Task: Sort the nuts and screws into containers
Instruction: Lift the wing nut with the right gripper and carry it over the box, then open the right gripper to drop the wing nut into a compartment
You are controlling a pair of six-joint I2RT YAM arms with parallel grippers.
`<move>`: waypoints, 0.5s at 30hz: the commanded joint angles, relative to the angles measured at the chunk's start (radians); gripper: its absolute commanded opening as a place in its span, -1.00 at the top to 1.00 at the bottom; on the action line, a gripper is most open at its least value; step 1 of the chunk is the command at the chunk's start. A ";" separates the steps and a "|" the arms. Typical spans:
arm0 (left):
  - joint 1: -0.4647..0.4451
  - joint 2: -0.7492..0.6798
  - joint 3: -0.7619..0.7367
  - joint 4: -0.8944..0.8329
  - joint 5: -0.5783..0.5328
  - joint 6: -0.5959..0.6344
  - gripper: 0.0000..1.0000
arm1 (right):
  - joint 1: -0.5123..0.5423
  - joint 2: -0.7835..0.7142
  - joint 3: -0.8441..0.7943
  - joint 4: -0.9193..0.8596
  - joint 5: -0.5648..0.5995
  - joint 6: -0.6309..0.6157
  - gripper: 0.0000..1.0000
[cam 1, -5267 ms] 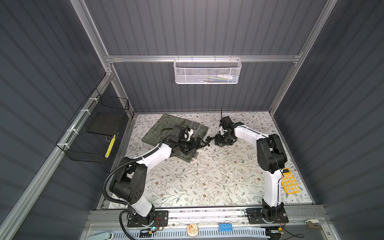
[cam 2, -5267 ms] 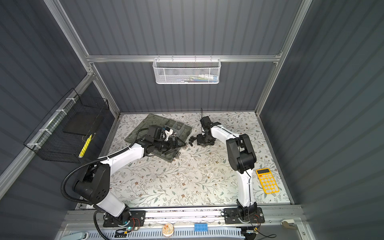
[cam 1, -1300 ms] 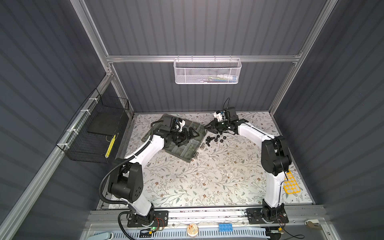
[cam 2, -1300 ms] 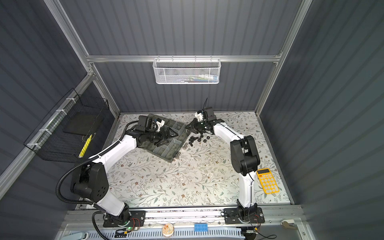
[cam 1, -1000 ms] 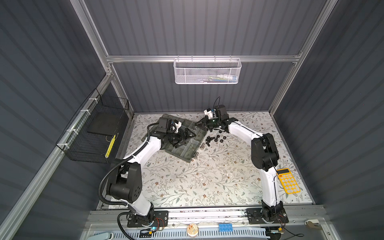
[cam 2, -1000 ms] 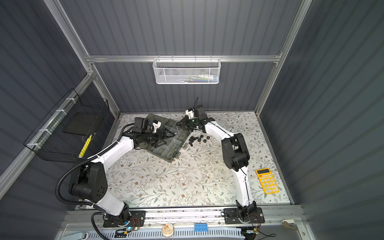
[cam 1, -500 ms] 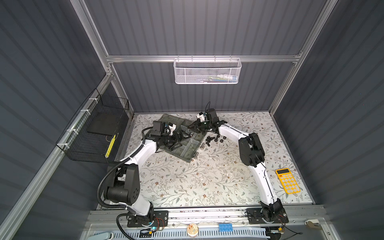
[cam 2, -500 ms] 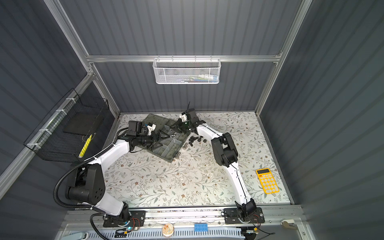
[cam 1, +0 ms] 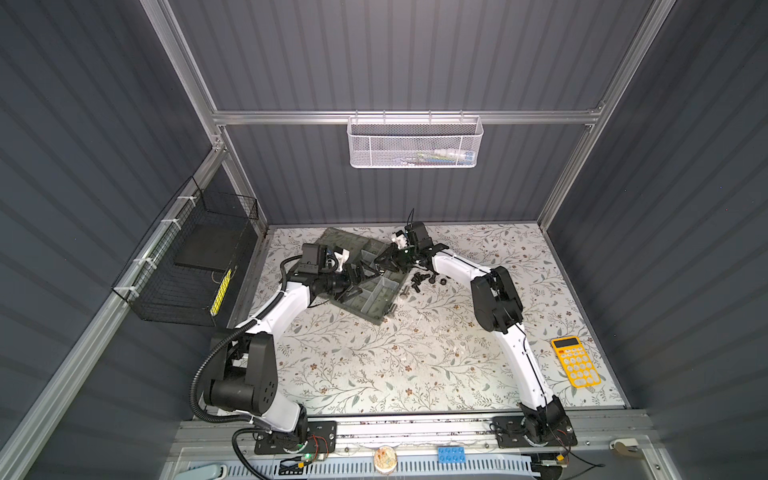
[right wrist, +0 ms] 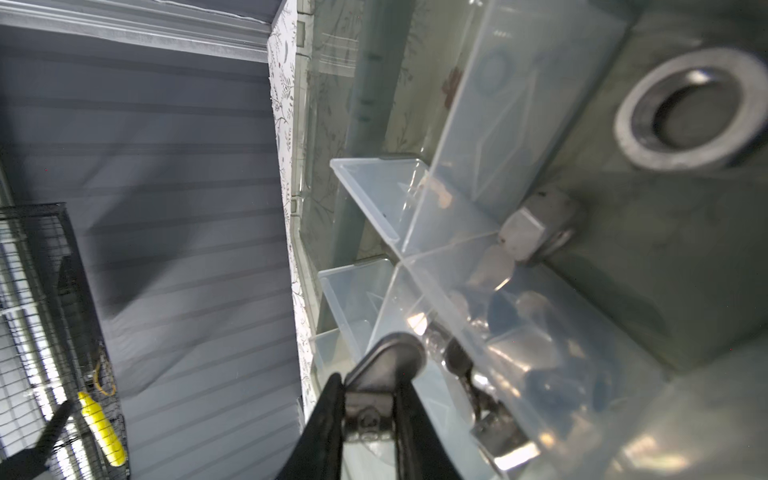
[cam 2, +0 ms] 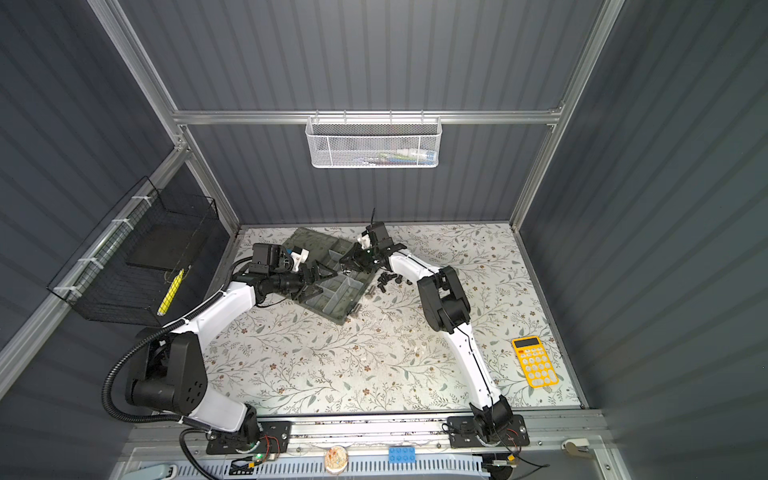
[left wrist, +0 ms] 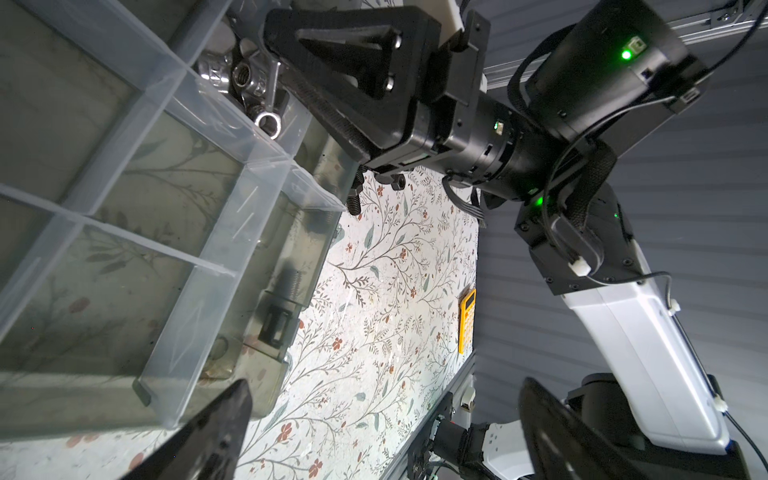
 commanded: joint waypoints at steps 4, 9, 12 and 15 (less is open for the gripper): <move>0.009 -0.029 -0.011 -0.029 0.017 0.027 -0.99 | 0.007 0.024 0.028 -0.024 0.022 -0.032 0.48; 0.013 -0.035 -0.013 -0.043 0.015 0.038 -0.99 | 0.007 0.024 0.029 -0.017 0.022 -0.030 0.39; 0.013 -0.035 -0.021 -0.034 0.016 0.031 -0.99 | 0.005 0.017 0.026 -0.020 0.018 -0.032 0.35; 0.013 -0.038 -0.021 -0.032 0.015 0.027 -0.99 | 0.003 0.001 0.018 -0.022 0.020 -0.041 0.30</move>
